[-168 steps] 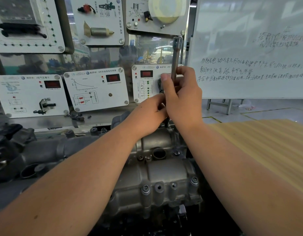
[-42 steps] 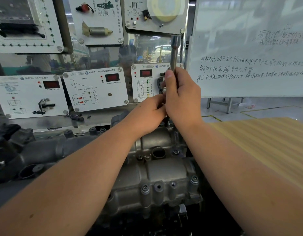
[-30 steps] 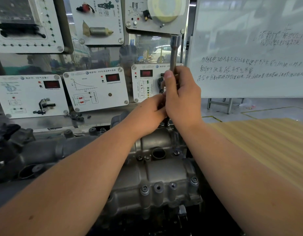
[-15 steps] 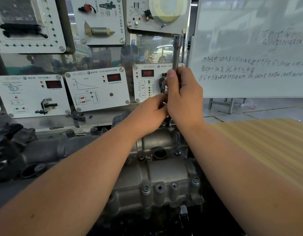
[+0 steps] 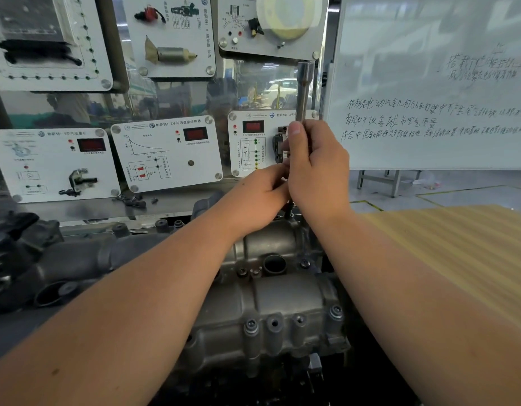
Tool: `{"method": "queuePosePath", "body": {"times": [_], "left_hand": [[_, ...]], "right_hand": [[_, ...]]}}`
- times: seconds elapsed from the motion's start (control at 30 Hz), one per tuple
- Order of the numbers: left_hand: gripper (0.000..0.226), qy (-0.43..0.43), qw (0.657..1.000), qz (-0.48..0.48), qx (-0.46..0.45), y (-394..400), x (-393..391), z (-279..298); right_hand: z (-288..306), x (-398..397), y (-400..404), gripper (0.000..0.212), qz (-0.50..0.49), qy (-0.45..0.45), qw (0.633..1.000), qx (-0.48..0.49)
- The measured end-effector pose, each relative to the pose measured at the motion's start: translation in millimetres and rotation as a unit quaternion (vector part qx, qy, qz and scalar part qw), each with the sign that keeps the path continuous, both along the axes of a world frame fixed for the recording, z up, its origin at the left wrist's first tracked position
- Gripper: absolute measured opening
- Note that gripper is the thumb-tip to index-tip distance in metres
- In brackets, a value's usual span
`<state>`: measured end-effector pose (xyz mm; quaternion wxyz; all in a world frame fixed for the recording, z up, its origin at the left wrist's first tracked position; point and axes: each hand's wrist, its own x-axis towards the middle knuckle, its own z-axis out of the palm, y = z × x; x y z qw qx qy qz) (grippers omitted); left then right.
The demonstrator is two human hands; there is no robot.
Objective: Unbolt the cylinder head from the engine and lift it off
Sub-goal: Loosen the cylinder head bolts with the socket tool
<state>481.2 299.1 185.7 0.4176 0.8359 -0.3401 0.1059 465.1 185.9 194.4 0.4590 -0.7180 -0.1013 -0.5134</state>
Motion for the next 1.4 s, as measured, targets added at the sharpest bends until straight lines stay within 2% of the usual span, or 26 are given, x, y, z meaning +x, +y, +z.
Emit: {"method": "queuePosePath", "body": {"times": [0.13, 0.33, 0.53, 0.67, 0.87, 1.03, 1.13, 1.27, 1.4], "left_hand": [[0.016, -0.005, 1.000, 0.005, 0.010, 0.5, 1.5, 0.8], [0.015, -0.012, 1.000, 0.009, 0.003, 0.2, 3.9, -0.6], [0.019, 0.004, 1.000, -0.001, -0.002, 0.0, 2.9, -1.8], [0.013, -0.002, 1.000, 0.012, -0.004, 0.7, 7.1, -1.5], [0.016, 0.018, 1.000, 0.008, -0.016, -0.8, 6.2, -2.0], [0.016, 0.021, 1.000, 0.003, -0.016, 0.0, 7.6, -3.6], [0.013, 0.010, 1.000, 0.009, -0.016, -0.2, 9.4, -3.4], [0.017, 0.006, 1.000, 0.007, -0.017, -0.8, 10.4, -3.7], [0.017, 0.022, 0.999, -0.004, -0.025, -0.2, 10.0, -5.3]], "right_hand": [[-0.1, 0.0, 0.9, 0.029, 0.011, 0.005, 1.000, 0.003], [-0.3, -0.8, -0.7, 0.009, 0.013, -0.014, 1.000, 0.009], [1.0, -0.4, -0.2, 0.020, -0.009, -0.008, 1.000, -0.013], [0.3, -1.0, 0.4, 0.008, 0.016, -0.009, 1.000, 0.013], [0.3, 0.1, -0.8, 0.013, -0.001, -0.005, 1.000, -0.004], [0.0, 1.0, -0.1, 0.027, -0.005, 0.008, 1.000, -0.001], [-0.6, 0.6, -0.2, 0.015, 0.021, 0.005, 1.000, 0.020], [-0.4, -0.2, -0.8, 0.014, 0.002, -0.003, 1.000, 0.012], [-0.1, -0.1, 0.0, 0.028, -0.020, 0.000, 1.000, -0.012]]}}
